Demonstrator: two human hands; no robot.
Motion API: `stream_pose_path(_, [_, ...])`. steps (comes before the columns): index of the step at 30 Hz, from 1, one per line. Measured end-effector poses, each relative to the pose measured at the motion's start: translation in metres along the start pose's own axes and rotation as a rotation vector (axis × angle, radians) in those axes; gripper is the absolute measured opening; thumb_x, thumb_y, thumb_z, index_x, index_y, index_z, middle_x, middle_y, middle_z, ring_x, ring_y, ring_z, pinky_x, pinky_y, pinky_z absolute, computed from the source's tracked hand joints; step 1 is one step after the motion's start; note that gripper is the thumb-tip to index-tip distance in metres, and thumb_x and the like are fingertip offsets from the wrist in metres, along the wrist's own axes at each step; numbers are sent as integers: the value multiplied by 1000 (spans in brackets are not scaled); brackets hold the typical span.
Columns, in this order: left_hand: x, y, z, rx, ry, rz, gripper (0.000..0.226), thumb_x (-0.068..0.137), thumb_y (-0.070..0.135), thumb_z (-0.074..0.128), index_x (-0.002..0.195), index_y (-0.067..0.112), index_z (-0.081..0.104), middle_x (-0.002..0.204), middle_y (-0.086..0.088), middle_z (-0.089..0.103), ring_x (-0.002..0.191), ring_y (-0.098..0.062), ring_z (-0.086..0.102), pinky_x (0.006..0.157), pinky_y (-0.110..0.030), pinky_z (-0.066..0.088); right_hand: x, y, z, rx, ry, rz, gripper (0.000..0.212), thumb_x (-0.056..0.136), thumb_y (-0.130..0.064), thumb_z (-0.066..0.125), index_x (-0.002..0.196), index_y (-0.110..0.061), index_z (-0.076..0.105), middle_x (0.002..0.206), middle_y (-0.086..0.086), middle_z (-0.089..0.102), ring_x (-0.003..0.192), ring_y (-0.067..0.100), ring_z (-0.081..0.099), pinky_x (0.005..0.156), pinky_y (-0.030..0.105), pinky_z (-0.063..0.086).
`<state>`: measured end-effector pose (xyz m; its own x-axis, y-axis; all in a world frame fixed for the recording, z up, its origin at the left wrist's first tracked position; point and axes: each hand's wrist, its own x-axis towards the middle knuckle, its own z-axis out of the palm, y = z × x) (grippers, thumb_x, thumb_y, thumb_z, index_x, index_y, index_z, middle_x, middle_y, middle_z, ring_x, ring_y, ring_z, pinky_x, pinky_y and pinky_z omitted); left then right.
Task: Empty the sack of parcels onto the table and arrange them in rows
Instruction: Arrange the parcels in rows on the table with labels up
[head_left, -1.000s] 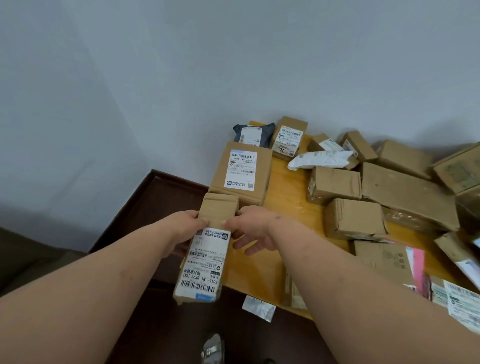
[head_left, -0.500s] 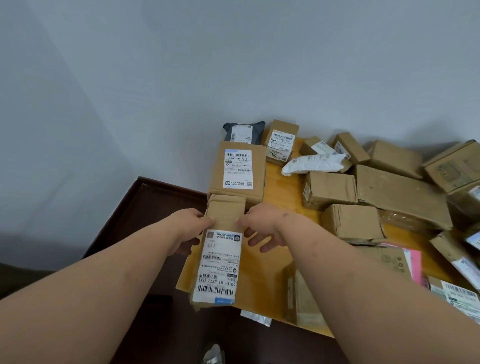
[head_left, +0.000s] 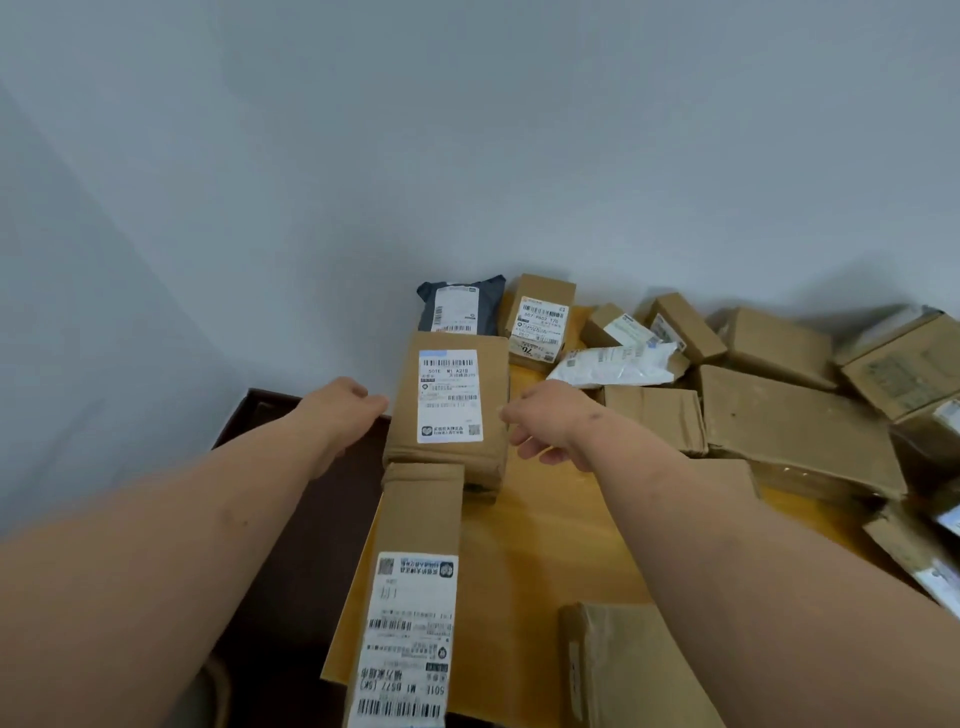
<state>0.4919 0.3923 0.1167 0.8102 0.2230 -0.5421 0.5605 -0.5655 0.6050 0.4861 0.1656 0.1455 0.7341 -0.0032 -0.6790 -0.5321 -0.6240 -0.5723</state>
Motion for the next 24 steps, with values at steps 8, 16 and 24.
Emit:
stream_pose_path(8, [56,60,19,8,51,16,58,100,43,49,151,17,38,151,-11,44,132,-30,46,108,-42,39,89,-33,-43,-295,274,-209,17,95,-14,48,99,-10,64,103,7,64,95,24,58,76,31,50])
stream_pose_path(16, [123,99,32,115,-21,30,61,101,46,48,153,18,33,153,-10,42,134,-31,45,103,-40,43,153,-52,-54,-420,371,-160,46,91,-29,52,138,-32,49,142,9,38,132,35,34,103,46,35])
stream_pose_path(24, [173,111,50,182,-137,-2,48,100,35,56,139,9,49,134,-14,58,118,-30,57,97,-35,45,206,-34,-50,-397,427,9,84,82,-68,61,149,-28,31,162,6,5,138,43,26,104,55,38])
